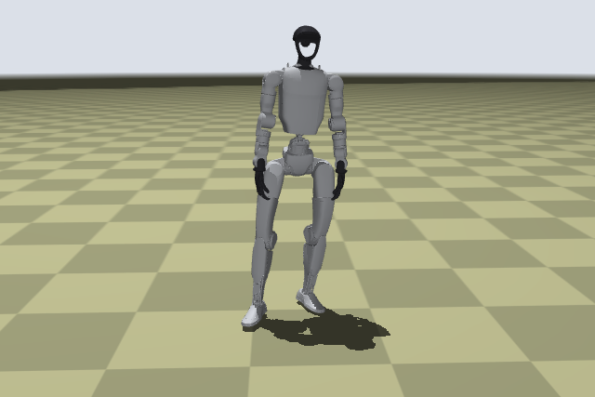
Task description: Kungfu
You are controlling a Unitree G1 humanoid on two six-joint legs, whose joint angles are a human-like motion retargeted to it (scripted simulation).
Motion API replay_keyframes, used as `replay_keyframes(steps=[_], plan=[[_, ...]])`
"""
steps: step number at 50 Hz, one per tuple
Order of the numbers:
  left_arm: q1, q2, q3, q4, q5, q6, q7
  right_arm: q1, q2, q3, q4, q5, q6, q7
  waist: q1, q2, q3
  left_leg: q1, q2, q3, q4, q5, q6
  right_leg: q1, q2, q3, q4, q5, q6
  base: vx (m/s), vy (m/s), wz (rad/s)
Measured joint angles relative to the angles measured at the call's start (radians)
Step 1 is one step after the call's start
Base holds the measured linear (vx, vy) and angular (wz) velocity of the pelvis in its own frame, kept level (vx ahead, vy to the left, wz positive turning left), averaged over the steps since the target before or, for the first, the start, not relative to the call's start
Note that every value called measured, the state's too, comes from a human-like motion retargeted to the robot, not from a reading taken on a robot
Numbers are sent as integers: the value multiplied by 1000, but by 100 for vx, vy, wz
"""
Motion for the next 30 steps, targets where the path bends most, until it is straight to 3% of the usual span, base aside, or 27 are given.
replay_keyframes(steps=[5,13,17,20,25,28,30], plan=[[-29,-26,-41,-22,82,-40,106,-10,-1,-22,-10,64,-22,-1,-2,11,3,7,-2,8,-21,2,3,-17,-1,7,13,18,8,-5,8,-21],[-85,5,-81,-73,229,-75,-31,-4,8,-64,9,184,-85,-29,-18,23,32,0,2,49,-32,14,9,-40,9,72,16,65,16,-8,11,-8],[-99,34,-59,-60,233,-65,-60,-1,33,-94,49,267,-123,-45,-27,36,28,-13,22,72,-36,25,10,-47,70,178,57,-75,5,-6,5,-19],[-96,62,-21,-36,226,-44,-70,2,56,-122,92,362,-163,-34,-17,30,9,-29,31,94,-43,33,9,-62,166,335,121,-197,-7,-3,-2,-34],[-70,104,64,3,135,0,-87,10,93,-169,133,526,-194,-13,-46,19,-4,-31,17,100,-55,44,10,9,274,409,134,-271,55,-2,-8,8],[-40,122,108,15,77,21,-111,30,107,-195,144,585,-199,3,-66,18,-32,-36,8,81,-55,41,8,55,286,318,66,-290,-96,6,-10,31],[-21,131,144,20,54,33,-116,47,116,-214,146,610,-196,10,-61,-8,-70,-51,-14,74,-55,35,5,66,261,244,8,-281,-151,8,-11,-5]])
